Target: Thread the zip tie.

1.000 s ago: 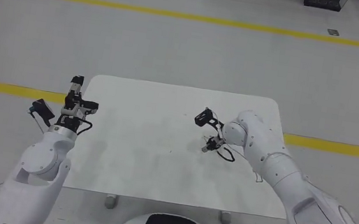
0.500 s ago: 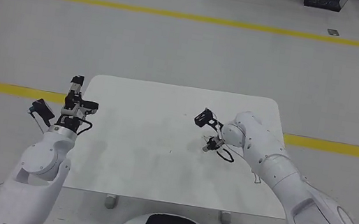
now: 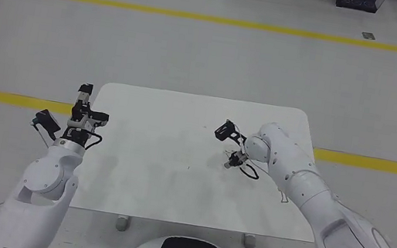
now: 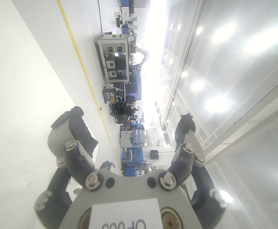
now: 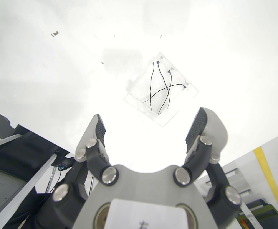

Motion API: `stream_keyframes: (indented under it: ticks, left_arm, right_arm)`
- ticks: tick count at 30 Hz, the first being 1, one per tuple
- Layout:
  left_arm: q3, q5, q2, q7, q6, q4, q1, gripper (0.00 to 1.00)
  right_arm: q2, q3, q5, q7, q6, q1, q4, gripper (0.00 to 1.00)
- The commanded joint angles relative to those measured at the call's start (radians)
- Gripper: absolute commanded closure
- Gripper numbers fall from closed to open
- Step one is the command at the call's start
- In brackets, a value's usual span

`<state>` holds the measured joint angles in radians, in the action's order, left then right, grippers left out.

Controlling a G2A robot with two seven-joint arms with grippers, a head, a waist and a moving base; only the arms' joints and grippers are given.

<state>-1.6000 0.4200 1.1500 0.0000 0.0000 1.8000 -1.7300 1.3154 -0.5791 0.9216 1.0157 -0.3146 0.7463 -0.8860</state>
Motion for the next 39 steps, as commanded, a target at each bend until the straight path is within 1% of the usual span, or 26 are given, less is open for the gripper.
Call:
stream_keyframes:
  ticks: [1,11,13,17,21,22,23,24,27,29,37,39]
  left_arm:
    - [0.000,0.000,0.000,0.000,0.000,0.000,0.000,0.00]
    - [0.000,0.000,0.000,0.000,0.000,0.000,0.000,0.00]
    - [0.000,0.000,0.000,0.000,0.000,0.000,0.000,0.00]
    - [0.000,0.000,0.000,0.000,0.000,0.000,0.000,0.00]
    - [0.000,0.000,0.000,0.000,0.000,0.000,0.000,0.00]
    - [0.000,0.000,0.000,0.000,0.000,0.000,0.000,0.00]
    - [0.000,0.000,0.000,0.000,0.000,0.000,0.000,0.00]
    - [0.000,0.000,0.000,0.000,0.000,0.000,0.000,0.00]
    - [0.000,0.000,0.000,0.000,0.000,0.000,0.000,0.00]
    - [0.000,0.000,0.000,0.000,0.000,0.000,0.000,0.00]
    - [0.000,0.000,0.000,0.000,0.000,0.000,0.000,0.00]
    - [0.000,0.000,0.000,0.000,0.000,0.000,0.000,0.00]
  right_arm:
    - [0.003,0.002,0.003,0.004,-0.003,-0.002,0.005,0.00]
    - [0.004,0.003,0.007,-0.001,0.000,-0.001,0.007,0.00]
    - [0.002,0.002,0.022,-0.021,0.004,0.007,0.005,0.00]
    - [0.000,-0.003,0.044,-0.019,0.002,0.010,0.002,0.00]
    - [0.005,-0.001,0.054,-0.022,-0.001,0.010,0.010,0.00]
    - [0.008,0.001,0.056,-0.024,-0.004,0.009,0.015,0.06]
    - [0.010,0.002,0.057,-0.027,-0.007,0.008,0.020,0.41]
    - [0.012,0.003,0.057,-0.030,-0.009,0.006,0.026,0.56]
    - [0.019,0.006,0.059,-0.040,-0.014,0.001,0.045,0.66]
    - [0.024,0.007,0.061,-0.048,-0.016,-0.002,0.059,0.71]
    - [0.041,0.009,0.063,-0.084,-0.025,-0.011,0.111,0.78]
    - [0.047,0.013,0.067,-0.099,-0.025,-0.014,0.122,0.83]
